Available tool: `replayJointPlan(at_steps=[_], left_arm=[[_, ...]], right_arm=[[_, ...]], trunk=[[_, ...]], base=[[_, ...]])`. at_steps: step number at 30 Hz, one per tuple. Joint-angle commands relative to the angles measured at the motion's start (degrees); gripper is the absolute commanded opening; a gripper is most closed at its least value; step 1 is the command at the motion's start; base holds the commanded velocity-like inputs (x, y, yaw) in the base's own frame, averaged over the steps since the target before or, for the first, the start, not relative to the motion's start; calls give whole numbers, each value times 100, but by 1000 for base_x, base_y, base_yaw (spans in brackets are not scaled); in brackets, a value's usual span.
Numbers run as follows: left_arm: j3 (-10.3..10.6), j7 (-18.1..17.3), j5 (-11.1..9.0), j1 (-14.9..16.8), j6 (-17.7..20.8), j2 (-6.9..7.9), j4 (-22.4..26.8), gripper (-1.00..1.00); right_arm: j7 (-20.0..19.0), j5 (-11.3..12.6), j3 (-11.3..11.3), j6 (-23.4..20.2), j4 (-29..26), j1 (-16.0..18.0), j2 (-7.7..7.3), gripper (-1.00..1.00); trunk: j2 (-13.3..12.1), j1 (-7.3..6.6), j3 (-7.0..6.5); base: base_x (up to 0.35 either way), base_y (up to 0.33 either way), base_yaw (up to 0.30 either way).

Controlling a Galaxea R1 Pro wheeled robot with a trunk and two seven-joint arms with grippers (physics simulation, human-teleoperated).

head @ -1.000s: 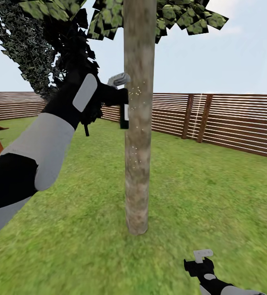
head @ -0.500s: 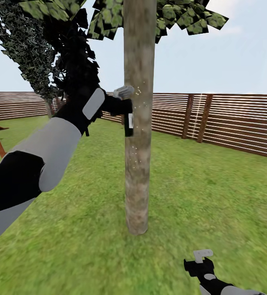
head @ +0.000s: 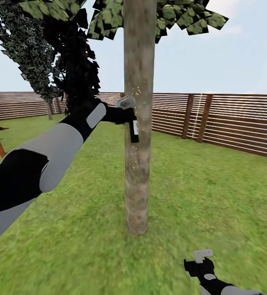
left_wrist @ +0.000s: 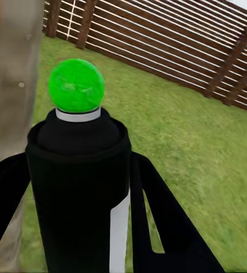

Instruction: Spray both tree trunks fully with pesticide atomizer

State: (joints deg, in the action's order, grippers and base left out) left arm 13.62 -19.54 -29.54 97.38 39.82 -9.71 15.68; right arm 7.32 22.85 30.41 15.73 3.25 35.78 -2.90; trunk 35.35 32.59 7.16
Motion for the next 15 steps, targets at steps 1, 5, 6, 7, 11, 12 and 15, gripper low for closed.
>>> replayJointPlan(at_steps=[1,5,6,7,11,12,15], left_arm=[[-4,-52,6,0,-1,2,-23,-100],[157,-118,332,-6,-8,6,-301,-100],[179,-119,474,-7,-10,10,-327,-100],[191,-115,578,-9,-14,11,-345,-100],[202,-116,701,-18,-375,13,-389,-100],[202,-118,708,-22,-518,13,-398,-100],[205,-120,713,-25,-649,13,-406,-100]], right_arm=[[-1,0,0,0,0,0,0,100],[3,0,1,1,0,-1,0,100],[5,0,1,0,0,-1,0,100],[3,0,2,0,-1,-1,0,100],[1,0,0,0,0,1,-1,100],[4,0,0,0,0,0,0,100],[0,0,0,0,0,3,0,100]], trunk=[[0,0,0],[0,0,0],[0,0,0],[0,0,0],[0,0,0],[0,0,0],[0,0,0]], base=[[0,0,0],[0,0,0],[0,0,0],[0,0,0],[0,0,0],[0,0,0],[-87,0,0]])
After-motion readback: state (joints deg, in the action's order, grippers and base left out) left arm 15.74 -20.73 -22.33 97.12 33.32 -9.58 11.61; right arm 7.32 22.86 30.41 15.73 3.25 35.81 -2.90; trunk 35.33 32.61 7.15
